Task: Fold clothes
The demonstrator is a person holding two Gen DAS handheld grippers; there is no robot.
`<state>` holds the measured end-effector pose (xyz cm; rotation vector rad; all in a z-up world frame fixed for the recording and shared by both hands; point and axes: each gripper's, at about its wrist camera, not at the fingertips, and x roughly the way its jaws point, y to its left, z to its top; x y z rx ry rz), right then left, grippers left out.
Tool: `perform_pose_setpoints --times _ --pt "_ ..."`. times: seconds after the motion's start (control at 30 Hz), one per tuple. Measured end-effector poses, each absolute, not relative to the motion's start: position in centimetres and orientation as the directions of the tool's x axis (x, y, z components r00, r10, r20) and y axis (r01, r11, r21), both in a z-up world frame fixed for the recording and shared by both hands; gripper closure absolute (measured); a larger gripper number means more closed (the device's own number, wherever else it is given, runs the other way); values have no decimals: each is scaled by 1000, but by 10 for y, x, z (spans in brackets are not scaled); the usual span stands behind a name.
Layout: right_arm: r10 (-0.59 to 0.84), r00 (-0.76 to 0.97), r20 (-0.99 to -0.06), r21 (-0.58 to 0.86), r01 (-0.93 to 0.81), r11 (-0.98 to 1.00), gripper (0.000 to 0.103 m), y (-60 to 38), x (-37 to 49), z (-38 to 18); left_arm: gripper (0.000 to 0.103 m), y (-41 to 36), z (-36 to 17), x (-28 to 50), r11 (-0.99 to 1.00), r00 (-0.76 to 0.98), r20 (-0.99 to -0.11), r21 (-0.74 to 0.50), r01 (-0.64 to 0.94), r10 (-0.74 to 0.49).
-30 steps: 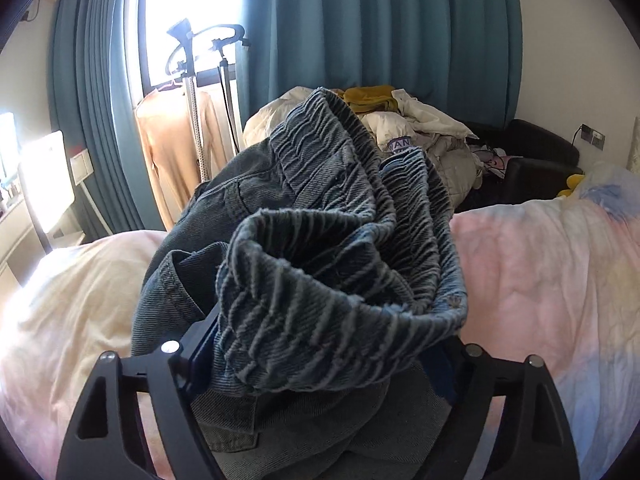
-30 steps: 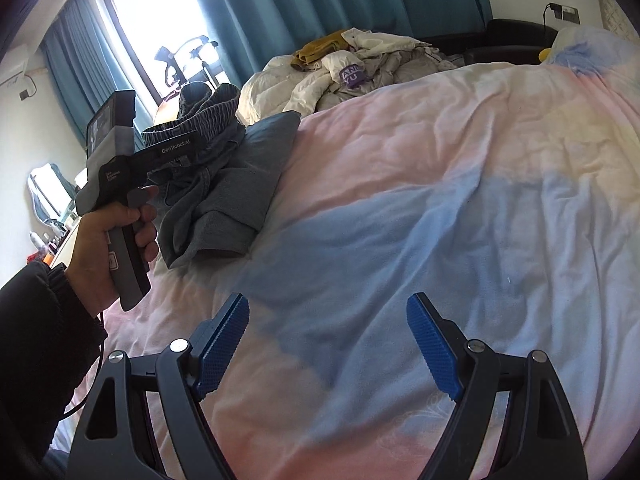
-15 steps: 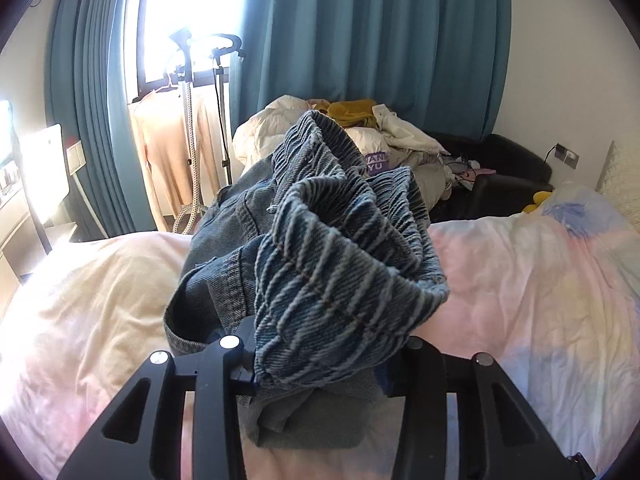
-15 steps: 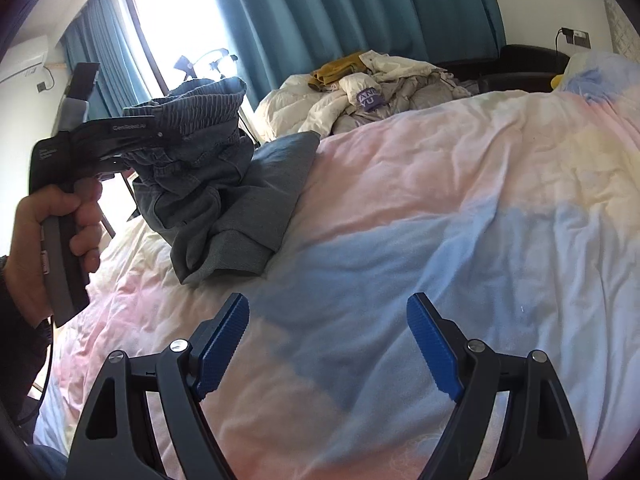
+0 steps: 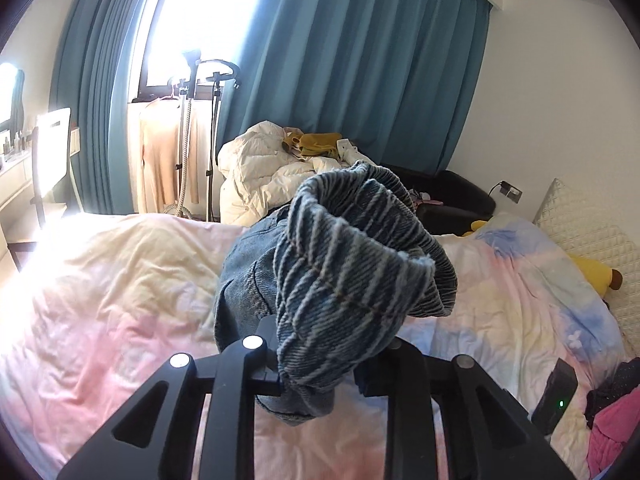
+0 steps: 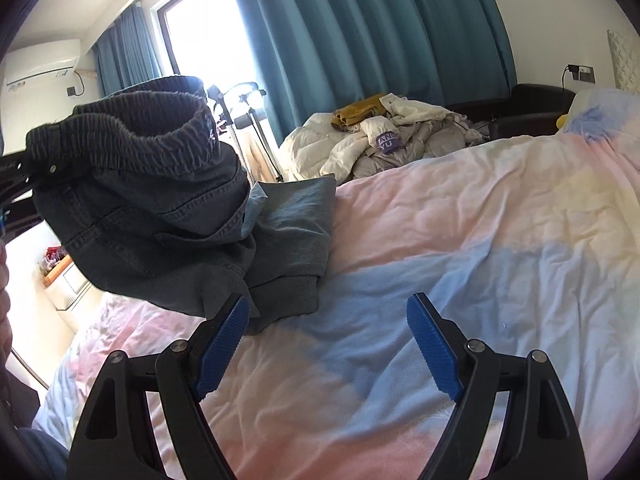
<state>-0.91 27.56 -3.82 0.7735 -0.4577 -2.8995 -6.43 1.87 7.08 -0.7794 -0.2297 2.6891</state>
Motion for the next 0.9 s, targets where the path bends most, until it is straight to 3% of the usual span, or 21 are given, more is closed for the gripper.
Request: perform_pose_setpoints --times 0.23,0.43,0.67,0.9 --pt "-217 -857 -468 341 52 -939 20 275 -2 -38 79 -16 20 -42 -927 -736 -574 -315 -205 358" --pt "-250 -842 -477 357 74 -931 20 268 -5 -44 78 -36 4 -46 -924 -717 -597 -331 -190 361" --pt "-336 -762 -554 448 67 -891 20 269 -43 -79 78 -50 -10 -60 -909 -739 -567 -389 -148 363" --pt "-480 -716 -507 563 147 -814 25 264 -110 -101 78 -84 -18 -76 -865 -786 -517 -499 -47 341"
